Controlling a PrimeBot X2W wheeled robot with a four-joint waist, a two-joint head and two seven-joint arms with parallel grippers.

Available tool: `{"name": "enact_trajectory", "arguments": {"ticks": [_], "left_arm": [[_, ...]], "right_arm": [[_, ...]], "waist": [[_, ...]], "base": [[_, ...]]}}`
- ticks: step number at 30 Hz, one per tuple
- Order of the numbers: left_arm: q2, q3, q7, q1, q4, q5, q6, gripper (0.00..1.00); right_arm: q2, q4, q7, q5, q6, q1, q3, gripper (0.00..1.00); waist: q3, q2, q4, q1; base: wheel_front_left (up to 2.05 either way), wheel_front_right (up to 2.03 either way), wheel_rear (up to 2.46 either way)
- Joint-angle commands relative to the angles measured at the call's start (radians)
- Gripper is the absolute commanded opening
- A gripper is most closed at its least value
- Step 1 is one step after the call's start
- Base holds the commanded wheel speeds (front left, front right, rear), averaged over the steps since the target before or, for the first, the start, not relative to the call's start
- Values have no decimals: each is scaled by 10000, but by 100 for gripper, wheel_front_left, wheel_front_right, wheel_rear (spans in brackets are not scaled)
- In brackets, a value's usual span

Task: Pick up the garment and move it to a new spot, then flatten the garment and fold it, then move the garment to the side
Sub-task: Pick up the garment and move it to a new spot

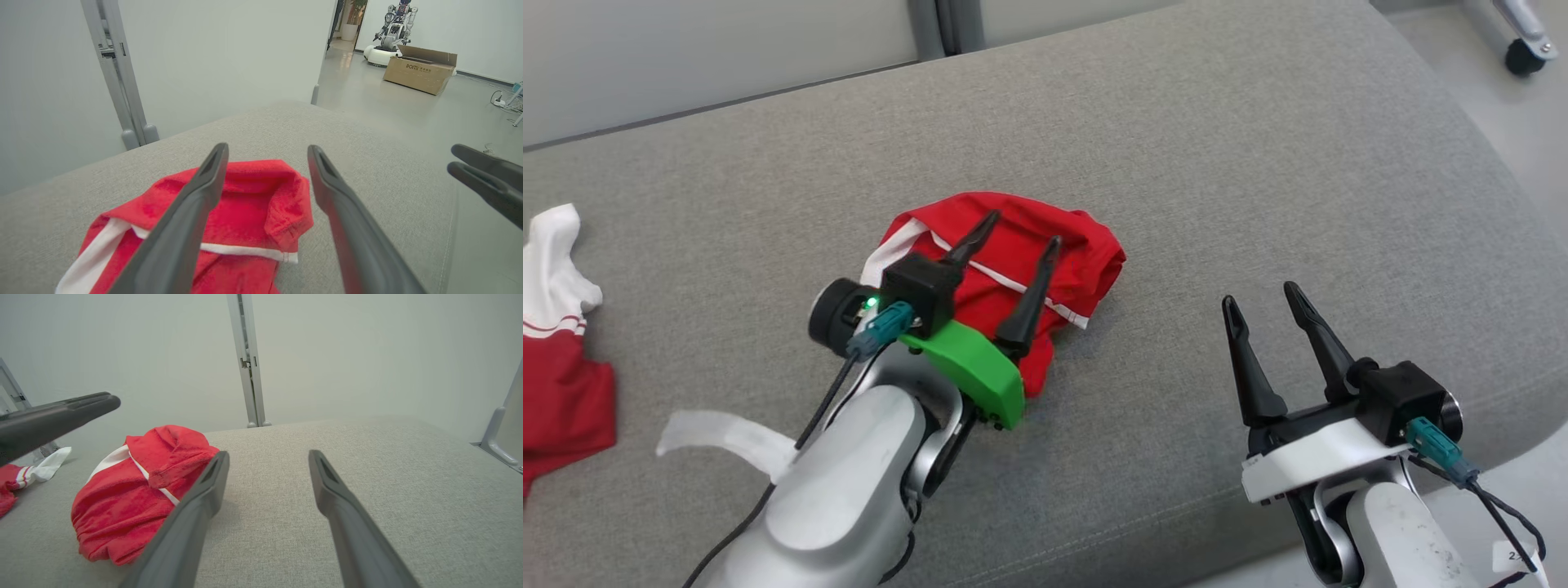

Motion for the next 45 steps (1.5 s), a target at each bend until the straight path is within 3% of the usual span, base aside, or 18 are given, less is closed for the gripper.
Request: {"name": "enact_trajectory", "arguments": {"ticks": [1,11,16,29,40,45], "left_arm": [[167,97,19,214,-266,-13,148,100],[1517,1480,-231,1695,-2226,-429,1585,100],[2099,2205,-645,2438,-2675,-700,1996,100],[3480,3050,-1191,4605,-3329,-579,2417,100],[3306,3966,-1436,5892,-3887,-856,1721,100],[3368,4153,-1429,6208,-3598,-544,1709,100]], "right_arm": [[-16,31,-33,-47,1,102,-49,100],[-68,161,-31,-219,1,179,-213,100],[-104,217,-31,-217,1,328,-207,100],[-333,324,-31,-216,1,892,0,100],[-554,165,19,-34,1,1197,171,100],[-575,154,87,-10,1,1326,194,100]], "waist": [[-216,0,445,0],[-676,0,1196,0],[-980,0,1372,0],[-1708,0,1619,0],[-2045,0,1883,0],[-2165,0,1928,0]], "base": [[0,0,0],[0,0,0],[0,0,0],[0,0,0],[0,0,0],[0,0,0]]}}
